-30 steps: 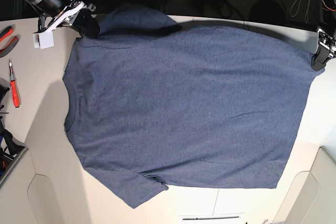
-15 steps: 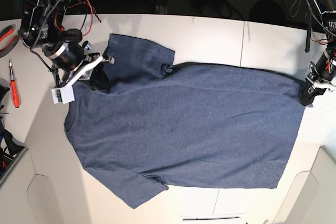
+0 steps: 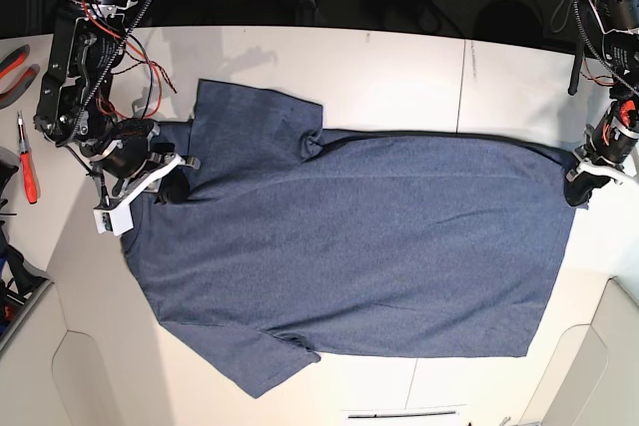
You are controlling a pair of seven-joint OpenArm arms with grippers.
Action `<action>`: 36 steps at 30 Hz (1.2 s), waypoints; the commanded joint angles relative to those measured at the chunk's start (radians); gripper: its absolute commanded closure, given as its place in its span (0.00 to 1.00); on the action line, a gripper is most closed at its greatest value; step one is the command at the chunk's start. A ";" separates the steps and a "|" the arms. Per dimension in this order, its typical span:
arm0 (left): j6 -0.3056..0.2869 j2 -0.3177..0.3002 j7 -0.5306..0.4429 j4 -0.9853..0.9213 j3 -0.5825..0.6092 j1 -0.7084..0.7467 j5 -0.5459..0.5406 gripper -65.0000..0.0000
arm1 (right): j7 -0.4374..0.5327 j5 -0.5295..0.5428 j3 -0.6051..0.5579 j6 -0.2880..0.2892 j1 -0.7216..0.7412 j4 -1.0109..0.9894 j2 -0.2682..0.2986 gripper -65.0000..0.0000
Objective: Layout the t-shirt on the table in an organized manner, then fold the t-shirt properly
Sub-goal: 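Fold the sleeve edge over with both grippers holding the shirt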
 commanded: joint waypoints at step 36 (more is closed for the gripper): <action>0.102 -0.022 -0.142 0.017 -0.004 -0.055 0.158 0.64 | 0.140 -0.108 0.001 -0.118 0.037 0.016 0.008 0.60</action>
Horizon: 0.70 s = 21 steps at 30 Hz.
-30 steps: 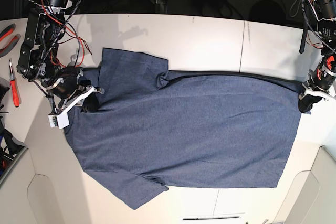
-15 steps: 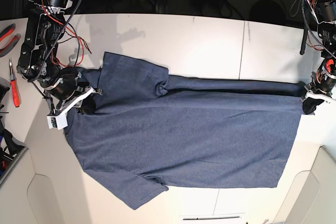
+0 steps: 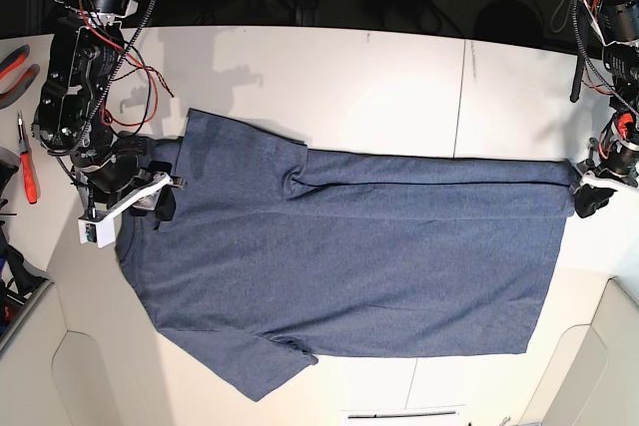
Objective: Layout the t-shirt on the table in an organized manner, then fold the t-shirt properly
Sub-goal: 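Fold the sleeve edge over with both grippers holding the shirt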
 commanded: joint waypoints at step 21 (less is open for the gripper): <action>-0.110 -0.024 -0.022 0.017 -0.004 -0.011 -0.041 0.64 | -0.157 0.320 0.037 0.119 -0.316 0.463 -0.004 0.65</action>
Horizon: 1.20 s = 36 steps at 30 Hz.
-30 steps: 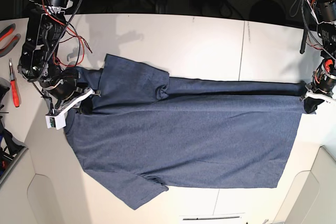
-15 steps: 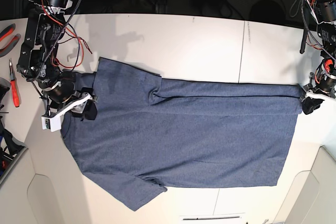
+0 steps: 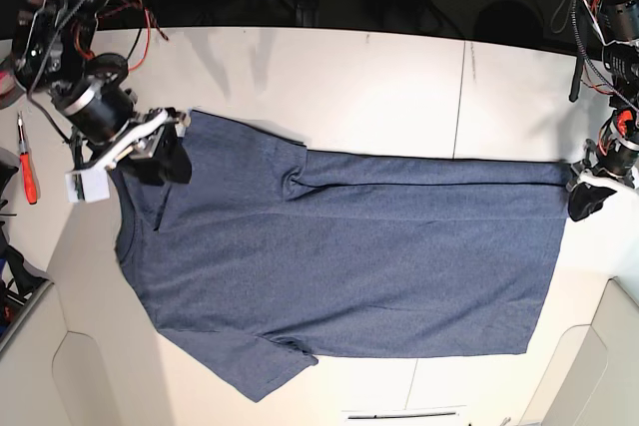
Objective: Layout the t-shirt on the table in an organized manner, then fold the t-shirt properly
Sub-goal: 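Fold the sleeve edge over with both grippers holding the shirt, then lift the shirt side edge with both grippers and fold it inward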
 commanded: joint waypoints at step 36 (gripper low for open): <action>-0.041 0.022 -0.010 0.017 -0.004 -0.016 -0.059 0.64 | 0.110 0.154 0.011 -0.010 0.075 -0.547 -0.093 1.00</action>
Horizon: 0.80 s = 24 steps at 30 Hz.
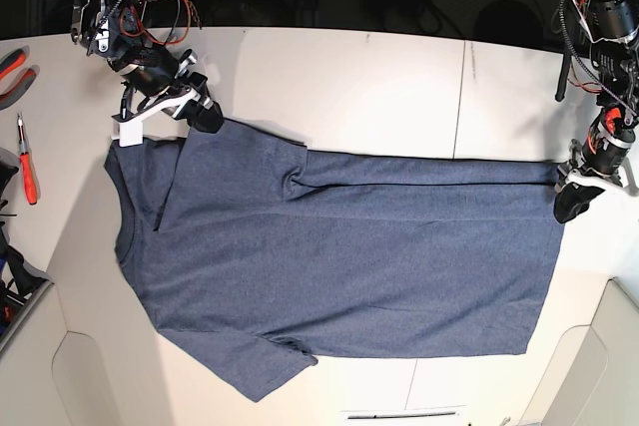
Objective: Layout the t-shirt on the table in an organized manner, then fold the t-shirt properly
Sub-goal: 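Lift the shirt side edge with both grippers and fold it inward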
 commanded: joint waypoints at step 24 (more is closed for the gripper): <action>-0.017 -0.019 0.001 0.017 -0.004 -0.016 -0.026 0.64 | 0.103 -0.237 -0.111 0.008 0.430 0.050 -0.006 1.00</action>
